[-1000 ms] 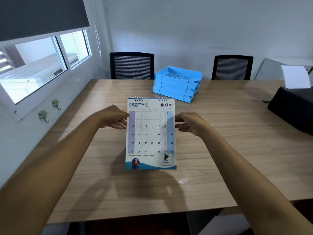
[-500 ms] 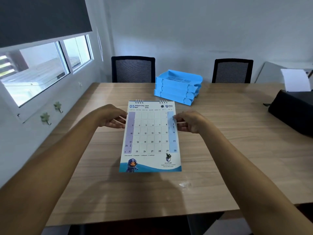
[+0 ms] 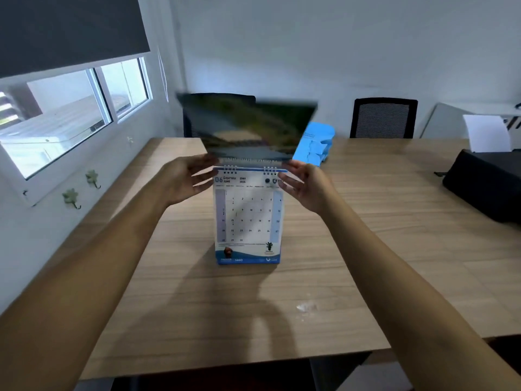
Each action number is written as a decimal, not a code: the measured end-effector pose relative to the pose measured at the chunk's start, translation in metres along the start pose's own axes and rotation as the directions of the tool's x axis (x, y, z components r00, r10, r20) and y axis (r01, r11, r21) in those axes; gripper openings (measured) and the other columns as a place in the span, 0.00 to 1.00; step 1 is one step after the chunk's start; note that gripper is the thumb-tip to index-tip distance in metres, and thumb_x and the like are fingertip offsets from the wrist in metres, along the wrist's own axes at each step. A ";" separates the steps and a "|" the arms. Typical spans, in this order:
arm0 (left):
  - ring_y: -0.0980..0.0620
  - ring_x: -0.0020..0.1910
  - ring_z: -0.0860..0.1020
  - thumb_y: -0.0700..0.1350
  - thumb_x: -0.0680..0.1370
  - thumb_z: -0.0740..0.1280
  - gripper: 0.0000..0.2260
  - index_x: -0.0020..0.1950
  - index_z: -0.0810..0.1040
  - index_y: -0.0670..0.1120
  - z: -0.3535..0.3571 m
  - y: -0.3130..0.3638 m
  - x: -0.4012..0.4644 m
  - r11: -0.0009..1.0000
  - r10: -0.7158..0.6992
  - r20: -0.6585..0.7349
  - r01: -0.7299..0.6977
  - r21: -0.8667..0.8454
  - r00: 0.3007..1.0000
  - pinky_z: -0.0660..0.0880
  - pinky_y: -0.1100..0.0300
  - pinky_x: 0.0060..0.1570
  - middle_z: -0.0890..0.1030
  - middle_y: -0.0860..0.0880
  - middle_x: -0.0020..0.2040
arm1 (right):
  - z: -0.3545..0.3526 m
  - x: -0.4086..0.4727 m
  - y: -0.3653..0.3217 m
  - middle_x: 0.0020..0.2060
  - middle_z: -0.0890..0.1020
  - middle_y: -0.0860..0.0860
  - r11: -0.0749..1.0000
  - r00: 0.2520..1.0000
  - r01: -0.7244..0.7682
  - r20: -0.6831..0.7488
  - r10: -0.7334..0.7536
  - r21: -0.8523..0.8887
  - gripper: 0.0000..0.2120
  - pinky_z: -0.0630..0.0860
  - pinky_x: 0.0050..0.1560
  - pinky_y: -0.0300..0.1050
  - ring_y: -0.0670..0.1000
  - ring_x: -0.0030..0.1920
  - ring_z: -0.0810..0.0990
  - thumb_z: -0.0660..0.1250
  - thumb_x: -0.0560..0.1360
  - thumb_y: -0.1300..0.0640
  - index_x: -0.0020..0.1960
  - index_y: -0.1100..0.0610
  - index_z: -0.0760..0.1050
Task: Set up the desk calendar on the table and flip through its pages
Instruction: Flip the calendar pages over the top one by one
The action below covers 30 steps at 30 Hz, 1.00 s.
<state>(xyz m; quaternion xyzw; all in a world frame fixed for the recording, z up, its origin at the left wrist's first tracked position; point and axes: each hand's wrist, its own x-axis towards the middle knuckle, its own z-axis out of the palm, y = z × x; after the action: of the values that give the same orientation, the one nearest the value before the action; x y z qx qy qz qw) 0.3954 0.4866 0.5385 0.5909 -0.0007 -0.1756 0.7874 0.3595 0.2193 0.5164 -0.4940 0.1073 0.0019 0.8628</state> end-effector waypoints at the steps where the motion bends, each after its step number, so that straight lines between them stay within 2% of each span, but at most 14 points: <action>1: 0.49 0.58 0.77 0.41 0.79 0.59 0.13 0.62 0.77 0.47 0.002 -0.002 0.004 0.997 0.030 -0.007 -0.029 0.070 1.000 0.76 0.56 0.53 0.78 0.51 0.64 | 0.006 -0.001 0.001 0.51 0.80 0.49 0.992 0.997 0.076 -0.023 -0.079 -0.105 0.11 0.76 0.61 0.52 0.53 0.53 0.78 0.56 0.78 0.61 0.54 0.57 0.76; 3: 0.48 0.65 0.71 0.41 0.80 0.57 0.17 0.68 0.73 0.48 0.010 -0.008 0.010 0.910 0.126 -0.068 -0.088 0.406 0.990 0.71 0.52 0.62 0.73 0.49 0.68 | 0.013 -0.001 0.008 0.56 0.74 0.45 0.848 0.964 0.225 -0.017 -0.265 -0.479 0.17 0.68 0.69 0.47 0.48 0.59 0.71 0.56 0.79 0.63 0.65 0.57 0.74; 4: 0.47 0.68 0.70 0.40 0.80 0.57 0.18 0.70 0.72 0.48 0.014 -0.011 0.013 0.818 0.190 -0.092 -0.106 0.565 0.977 0.68 0.51 0.66 0.71 0.48 0.70 | 0.014 -0.001 0.011 0.59 0.72 0.45 0.679 0.936 0.285 0.046 -0.348 -0.677 0.21 0.66 0.68 0.43 0.47 0.62 0.69 0.54 0.78 0.64 0.70 0.57 0.70; 5: 0.47 0.70 0.68 0.39 0.80 0.57 0.20 0.71 0.70 0.48 0.017 -0.013 0.016 0.721 0.241 -0.086 -0.119 0.683 0.967 0.66 0.51 0.69 0.69 0.48 0.73 | 0.013 0.001 0.015 0.64 0.71 0.47 0.446 0.908 0.315 0.130 -0.398 -0.837 0.23 0.65 0.68 0.44 0.49 0.66 0.67 0.54 0.78 0.64 0.73 0.56 0.67; 7: 0.48 0.74 0.64 0.39 0.79 0.56 0.23 0.74 0.66 0.48 0.017 -0.019 0.023 0.575 0.255 -0.037 -0.120 0.809 0.966 0.63 0.52 0.73 0.63 0.51 0.77 | 0.004 0.012 0.024 0.75 0.63 0.50 -0.028 0.889 0.272 0.262 -0.376 -0.962 0.27 0.59 0.74 0.53 0.56 0.76 0.58 0.54 0.77 0.61 0.76 0.53 0.59; 8: 0.48 0.75 0.62 0.40 0.78 0.57 0.24 0.75 0.65 0.49 0.014 -0.022 0.028 0.521 0.246 -0.018 -0.116 0.846 0.969 0.60 0.52 0.74 0.62 0.51 0.77 | 0.001 0.015 0.027 0.78 0.57 0.49 -0.162 0.901 0.230 0.273 -0.337 -0.960 0.29 0.55 0.76 0.57 0.57 0.78 0.52 0.54 0.78 0.59 0.78 0.52 0.54; 9: 0.48 0.76 0.60 0.40 0.78 0.57 0.25 0.75 0.64 0.49 0.011 -0.025 0.031 0.464 0.244 -0.003 -0.114 0.878 0.970 0.58 0.52 0.75 0.61 0.51 0.78 | -0.001 0.017 0.029 0.79 0.53 0.48 -0.223 0.917 0.195 0.258 -0.304 -0.955 0.30 0.52 0.76 0.59 0.57 0.79 0.48 0.54 0.78 0.58 0.79 0.52 0.50; 12: 0.44 0.77 0.57 0.43 0.78 0.57 0.26 0.77 0.60 0.48 0.004 -0.030 0.038 0.326 0.235 0.014 -0.092 0.941 0.972 0.57 0.50 0.75 0.62 0.48 0.77 | -0.003 0.017 0.035 0.79 0.50 0.48 -0.234 0.926 0.170 0.236 -0.294 -0.957 0.33 0.47 0.76 0.62 0.57 0.79 0.43 0.53 0.78 0.58 0.79 0.52 0.44; 15: 0.42 0.76 0.59 0.43 0.77 0.60 0.29 0.77 0.58 0.47 0.003 -0.030 0.043 0.278 0.238 0.011 -0.079 0.957 0.971 0.60 0.48 0.73 0.64 0.45 0.76 | -0.003 0.019 0.038 0.79 0.52 0.50 -0.199 0.928 0.174 0.228 -0.293 -0.964 0.33 0.46 0.76 0.62 0.56 0.79 0.45 0.54 0.78 0.58 0.79 0.52 0.43; 18: 0.41 0.73 0.63 0.45 0.75 0.64 0.28 0.75 0.62 0.47 0.003 -0.031 0.048 0.232 0.271 0.032 -0.097 0.968 0.962 0.63 0.47 0.70 0.66 0.44 0.74 | -0.004 0.025 0.038 0.77 0.56 0.54 -0.143 0.922 0.213 0.248 -0.298 -0.966 0.32 0.55 0.75 0.60 0.58 0.77 0.54 0.55 0.77 0.59 0.79 0.55 0.48; 20: 0.41 0.71 0.66 0.43 0.75 0.65 0.27 0.74 0.64 0.46 0.004 -0.031 0.052 0.258 0.287 0.030 -0.108 0.960 0.957 0.66 0.49 0.67 0.67 0.44 0.72 | -0.004 0.029 0.037 0.74 0.61 0.58 -0.088 0.910 0.260 0.275 -0.310 -0.962 0.29 0.68 0.68 0.57 0.61 0.70 0.67 0.57 0.76 0.61 0.77 0.59 0.54; 22: 0.41 0.67 0.71 0.41 0.75 0.65 0.24 0.71 0.67 0.45 0.005 -0.032 0.056 0.306 0.297 0.016 -0.111 0.945 0.955 0.71 0.50 0.62 0.68 0.44 0.71 | -0.005 0.031 0.034 0.72 0.62 0.58 -0.072 0.911 0.271 0.280 -0.303 -0.960 0.27 0.75 0.60 0.55 0.60 0.64 0.73 0.58 0.77 0.62 0.75 0.60 0.57; 26: 0.42 0.59 0.77 0.40 0.73 0.63 0.19 0.64 0.73 0.48 0.006 -0.034 0.058 0.322 0.351 -0.017 -0.104 0.941 0.936 0.75 0.45 0.58 0.72 0.45 0.66 | -0.008 0.035 0.032 0.72 0.63 0.56 -0.117 0.904 0.268 0.292 -0.313 -0.956 0.26 0.75 0.58 0.52 0.59 0.64 0.73 0.58 0.77 0.63 0.74 0.59 0.59; 30: 0.43 0.57 0.79 0.43 0.74 0.63 0.19 0.65 0.74 0.49 0.004 -0.038 0.059 0.369 0.379 -0.031 -0.120 0.921 0.925 0.74 0.45 0.60 0.74 0.46 0.65 | -0.011 0.037 0.033 0.74 0.62 0.56 -0.098 0.888 0.305 0.320 -0.329 -0.947 0.26 0.74 0.63 0.53 0.58 0.68 0.70 0.58 0.78 0.61 0.75 0.59 0.58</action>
<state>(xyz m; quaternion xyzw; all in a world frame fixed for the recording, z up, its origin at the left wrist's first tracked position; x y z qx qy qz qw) 0.4393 0.4573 0.4918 0.9302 -0.0915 0.0472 0.3522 0.3899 0.2230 0.4757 -0.9631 -0.0385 -0.1313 0.2319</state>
